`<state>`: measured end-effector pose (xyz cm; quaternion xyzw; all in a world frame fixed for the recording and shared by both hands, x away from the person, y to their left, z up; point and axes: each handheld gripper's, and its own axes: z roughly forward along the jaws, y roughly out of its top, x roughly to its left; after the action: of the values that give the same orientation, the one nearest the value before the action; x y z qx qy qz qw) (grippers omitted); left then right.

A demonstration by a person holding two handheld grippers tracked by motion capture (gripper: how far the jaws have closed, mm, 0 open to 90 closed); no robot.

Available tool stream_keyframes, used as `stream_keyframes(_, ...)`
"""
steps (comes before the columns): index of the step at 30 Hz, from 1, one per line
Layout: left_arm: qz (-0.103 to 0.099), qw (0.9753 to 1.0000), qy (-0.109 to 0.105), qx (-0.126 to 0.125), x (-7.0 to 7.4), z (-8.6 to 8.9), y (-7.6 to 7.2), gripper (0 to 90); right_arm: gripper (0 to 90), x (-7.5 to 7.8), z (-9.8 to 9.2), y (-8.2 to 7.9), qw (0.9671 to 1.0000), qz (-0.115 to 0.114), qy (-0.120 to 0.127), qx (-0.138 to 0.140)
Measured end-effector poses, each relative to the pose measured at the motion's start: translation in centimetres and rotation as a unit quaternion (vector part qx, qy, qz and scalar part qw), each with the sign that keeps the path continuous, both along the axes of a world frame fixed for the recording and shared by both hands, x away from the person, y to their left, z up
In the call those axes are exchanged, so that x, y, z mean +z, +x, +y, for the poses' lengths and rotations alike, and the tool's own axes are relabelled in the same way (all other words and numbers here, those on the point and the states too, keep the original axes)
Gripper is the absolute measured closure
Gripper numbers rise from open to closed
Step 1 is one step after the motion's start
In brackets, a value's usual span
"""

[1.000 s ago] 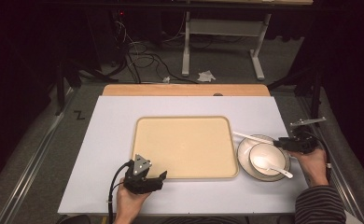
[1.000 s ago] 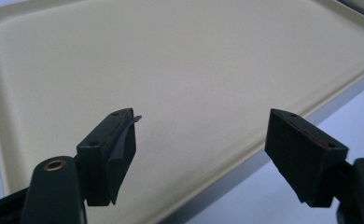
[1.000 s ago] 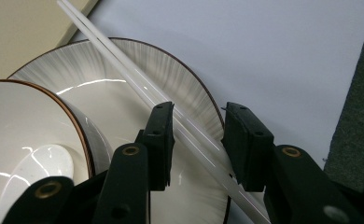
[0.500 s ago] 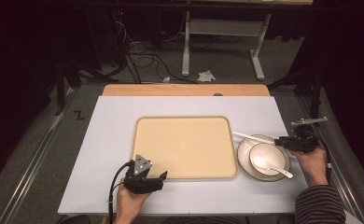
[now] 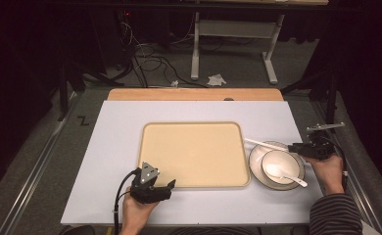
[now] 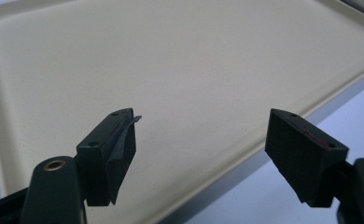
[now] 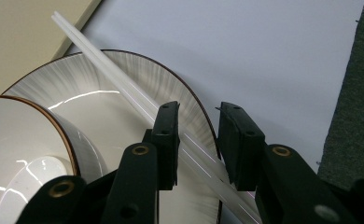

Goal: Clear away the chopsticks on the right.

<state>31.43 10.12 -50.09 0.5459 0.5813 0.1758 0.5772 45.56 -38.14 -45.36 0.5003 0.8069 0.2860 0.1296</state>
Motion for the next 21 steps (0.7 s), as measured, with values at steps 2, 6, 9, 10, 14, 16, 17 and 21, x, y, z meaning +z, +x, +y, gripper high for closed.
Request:
stream_keyframes(2,0.000,1.0000,0.001,-0.001,-0.02,0.00,0.00,24.9,70.4,0.01,0.00,0.03,1.0000,0.002,0.002,0.000)
stream_keyframes(6,0.001,1.0000,0.002,-0.001,-0.02,0.01,0.00,24.9,70.3,-0.03,-0.20,0.12,0.9999,0.005,0.009,0.000)
stream_keyframes(9,-0.001,1.0000,-0.003,0.002,0.02,0.00,0.02,24.9,69.4,-0.11,-0.27,0.16,0.9999,0.004,0.013,-0.003)
stream_keyframes(10,0.000,1.0000,-0.001,0.001,0.03,0.04,0.01,24.9,69.5,-0.10,-0.30,0.19,0.9999,0.004,0.012,-0.002)
stream_keyframes(14,-0.001,1.0000,-0.003,0.002,0.00,-0.02,0.03,24.9,69.7,-0.15,-0.31,0.25,0.9999,0.004,0.014,-0.004)
stream_keyframes(16,0.000,1.0000,0.000,0.000,-0.03,-0.03,0.00,24.9,70.5,-0.15,-0.31,0.26,0.9999,0.003,0.014,-0.005)
stream_keyframes(17,0.000,1.0000,0.000,0.000,-0.04,-0.04,0.01,25.0,70.8,-0.16,-0.31,0.27,0.9999,0.003,0.014,-0.005)
stream_keyframes(21,0.001,1.0000,0.002,-0.001,-0.06,-0.02,0.01,24.9,72.6,-0.18,-0.21,0.27,0.9999,0.005,0.012,0.001)
